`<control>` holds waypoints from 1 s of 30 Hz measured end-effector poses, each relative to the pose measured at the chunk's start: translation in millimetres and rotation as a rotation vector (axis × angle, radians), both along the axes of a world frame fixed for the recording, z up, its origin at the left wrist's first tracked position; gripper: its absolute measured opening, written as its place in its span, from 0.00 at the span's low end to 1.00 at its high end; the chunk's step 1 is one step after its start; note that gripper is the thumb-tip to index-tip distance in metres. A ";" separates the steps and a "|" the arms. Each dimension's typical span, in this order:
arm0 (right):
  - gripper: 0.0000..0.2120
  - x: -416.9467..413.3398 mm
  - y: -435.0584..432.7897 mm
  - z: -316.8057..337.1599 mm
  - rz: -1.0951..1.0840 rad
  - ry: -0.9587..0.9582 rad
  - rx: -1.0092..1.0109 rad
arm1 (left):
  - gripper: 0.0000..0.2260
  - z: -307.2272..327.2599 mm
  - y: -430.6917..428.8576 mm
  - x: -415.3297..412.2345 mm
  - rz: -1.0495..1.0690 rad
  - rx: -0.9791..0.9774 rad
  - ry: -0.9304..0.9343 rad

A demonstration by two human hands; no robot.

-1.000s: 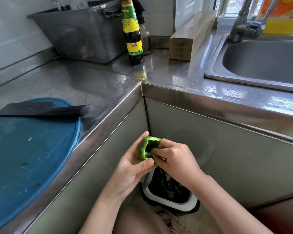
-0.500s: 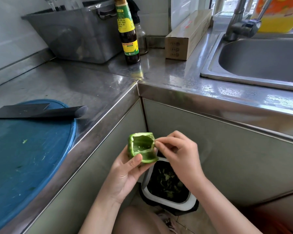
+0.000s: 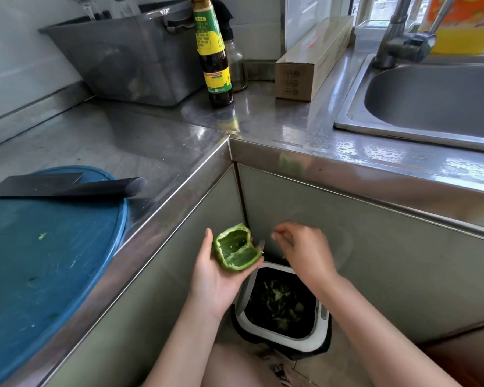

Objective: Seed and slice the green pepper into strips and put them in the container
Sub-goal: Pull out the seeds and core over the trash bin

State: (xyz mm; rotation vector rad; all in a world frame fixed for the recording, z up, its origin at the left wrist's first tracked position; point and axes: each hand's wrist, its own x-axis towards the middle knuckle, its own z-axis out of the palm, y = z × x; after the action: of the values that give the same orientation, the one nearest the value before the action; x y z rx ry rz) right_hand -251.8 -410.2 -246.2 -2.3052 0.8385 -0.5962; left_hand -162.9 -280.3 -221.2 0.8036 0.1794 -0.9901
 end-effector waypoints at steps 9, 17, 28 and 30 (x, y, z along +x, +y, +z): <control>0.17 2.2 -0.6 -1.7 0.065 -0.083 0.077 | 0.08 0.1 -16.1 -2.4 0.142 0.013 0.054; 0.20 0.8 13.2 8.4 0.302 -0.050 -0.157 | 0.12 -4.2 -12.6 -4.2 0.069 0.026 0.063; 0.29 1.7 22.9 8.0 0.352 0.294 -0.623 | 0.12 0.5 -3.5 -6.4 -0.077 -0.001 -0.011; 0.27 1.5 23.1 7.1 0.345 0.258 -0.641 | 0.13 -0.4 -0.5 -5.5 -0.091 -0.015 -0.012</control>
State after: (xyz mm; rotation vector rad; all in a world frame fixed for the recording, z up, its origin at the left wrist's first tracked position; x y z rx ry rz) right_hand -250.3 -387.1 -239.1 -3.0721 0.3589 -0.4594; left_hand -168.4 -280.8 -221.6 0.8099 0.1255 -1.0709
